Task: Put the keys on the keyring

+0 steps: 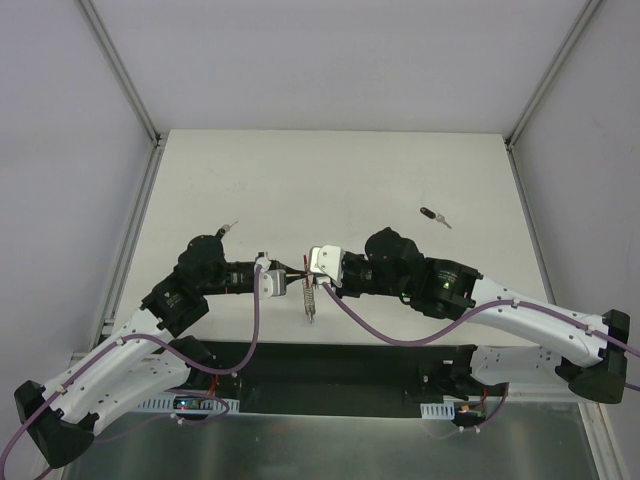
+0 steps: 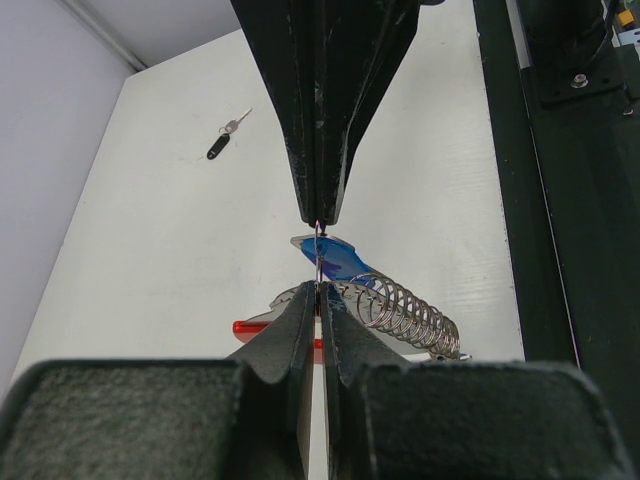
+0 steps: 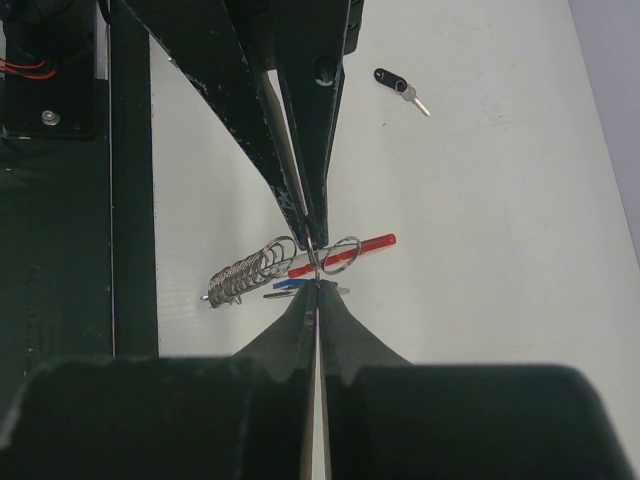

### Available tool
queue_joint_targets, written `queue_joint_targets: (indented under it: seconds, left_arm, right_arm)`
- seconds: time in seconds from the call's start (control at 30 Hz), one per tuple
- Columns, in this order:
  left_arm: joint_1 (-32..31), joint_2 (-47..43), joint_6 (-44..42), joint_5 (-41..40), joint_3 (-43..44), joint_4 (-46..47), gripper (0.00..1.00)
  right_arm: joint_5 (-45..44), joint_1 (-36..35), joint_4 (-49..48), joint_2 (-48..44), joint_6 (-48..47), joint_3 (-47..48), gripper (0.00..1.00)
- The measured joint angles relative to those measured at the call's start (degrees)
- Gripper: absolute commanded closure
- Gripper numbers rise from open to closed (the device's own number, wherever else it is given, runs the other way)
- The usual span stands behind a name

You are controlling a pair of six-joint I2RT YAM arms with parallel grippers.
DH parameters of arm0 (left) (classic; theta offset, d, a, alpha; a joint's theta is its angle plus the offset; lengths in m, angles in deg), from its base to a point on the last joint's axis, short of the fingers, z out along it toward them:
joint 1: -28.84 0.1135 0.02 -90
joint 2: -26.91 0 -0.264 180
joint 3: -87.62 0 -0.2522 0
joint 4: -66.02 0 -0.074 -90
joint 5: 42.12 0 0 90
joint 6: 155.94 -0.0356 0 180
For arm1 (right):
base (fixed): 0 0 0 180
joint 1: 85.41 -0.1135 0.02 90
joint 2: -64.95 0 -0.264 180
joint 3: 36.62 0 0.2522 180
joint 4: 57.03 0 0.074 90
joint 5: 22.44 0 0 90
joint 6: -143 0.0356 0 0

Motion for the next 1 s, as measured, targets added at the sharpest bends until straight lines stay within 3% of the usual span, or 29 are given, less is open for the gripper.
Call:
queue_joint_targets:
  seconds: [1.0]
  left_arm:
    - [0.02, 0.24, -0.02, 2.32, 0.00, -0.02, 1.00]
  right_arm:
    - [0.76, 0.13, 1.51, 0.98, 0.00, 0.00, 0.99]
